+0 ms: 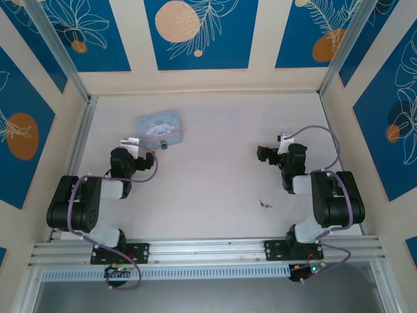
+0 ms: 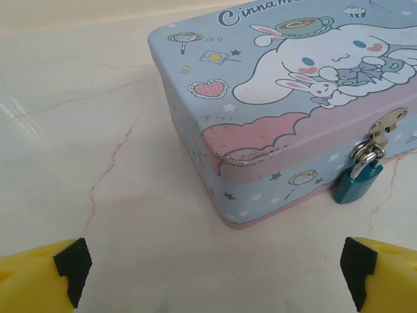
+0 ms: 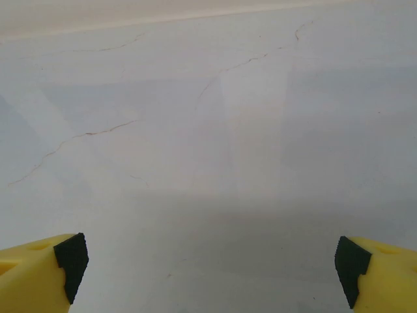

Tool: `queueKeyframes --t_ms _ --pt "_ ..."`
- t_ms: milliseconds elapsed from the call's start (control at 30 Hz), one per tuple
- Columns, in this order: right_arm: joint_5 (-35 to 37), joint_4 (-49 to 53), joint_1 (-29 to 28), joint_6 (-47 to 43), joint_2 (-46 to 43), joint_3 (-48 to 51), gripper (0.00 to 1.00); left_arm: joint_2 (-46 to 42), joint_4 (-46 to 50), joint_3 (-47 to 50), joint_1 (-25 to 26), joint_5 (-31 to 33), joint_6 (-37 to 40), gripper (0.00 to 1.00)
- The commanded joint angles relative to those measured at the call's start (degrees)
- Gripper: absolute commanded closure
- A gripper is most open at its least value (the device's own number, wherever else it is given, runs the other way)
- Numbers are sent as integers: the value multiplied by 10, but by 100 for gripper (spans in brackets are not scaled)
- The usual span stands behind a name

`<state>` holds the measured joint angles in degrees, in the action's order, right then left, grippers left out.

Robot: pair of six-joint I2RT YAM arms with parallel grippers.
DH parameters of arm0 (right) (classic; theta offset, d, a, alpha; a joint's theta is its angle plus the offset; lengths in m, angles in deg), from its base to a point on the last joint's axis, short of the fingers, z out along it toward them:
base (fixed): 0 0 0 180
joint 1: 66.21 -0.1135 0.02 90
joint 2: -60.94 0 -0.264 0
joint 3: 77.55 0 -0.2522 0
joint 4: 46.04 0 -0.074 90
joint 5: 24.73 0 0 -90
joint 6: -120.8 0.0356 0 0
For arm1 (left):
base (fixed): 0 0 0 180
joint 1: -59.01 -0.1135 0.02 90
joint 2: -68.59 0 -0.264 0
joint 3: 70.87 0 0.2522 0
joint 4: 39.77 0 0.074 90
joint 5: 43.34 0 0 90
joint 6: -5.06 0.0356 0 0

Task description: Unlock the padlock with the key

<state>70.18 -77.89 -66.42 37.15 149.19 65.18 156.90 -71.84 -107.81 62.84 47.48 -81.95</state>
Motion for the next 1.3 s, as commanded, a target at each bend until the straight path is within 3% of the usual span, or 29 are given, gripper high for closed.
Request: queueKeyframes --t_ms 0,567,700,867,967,1100,1267 --pt "3 -11 2 -6 -10 -1 1 -2 -8 -4 -10 -15 -5 1" --pt "10 -12 0 -3 -27 5 1 -9 -8 -2 -9 -14 -6 1" --pt "57 152 -23 12 -144 -29 1 -59 119 -51 -9 10 -14 1" --pt "79 453 -7 210 -202 -151 1 -125 195 -78 -12 40 -48 1" --pt "18 514 -2 238 -194 -185 1 -135 268 -133 -13 63 -100 1" --pt "-59 544 -18 252 -193 -194 1 -81 418 -268 -17 69 -141 1" --pt "-76 590 -68 286 -184 -204 2 27 509 -413 -21 27 -144 1"
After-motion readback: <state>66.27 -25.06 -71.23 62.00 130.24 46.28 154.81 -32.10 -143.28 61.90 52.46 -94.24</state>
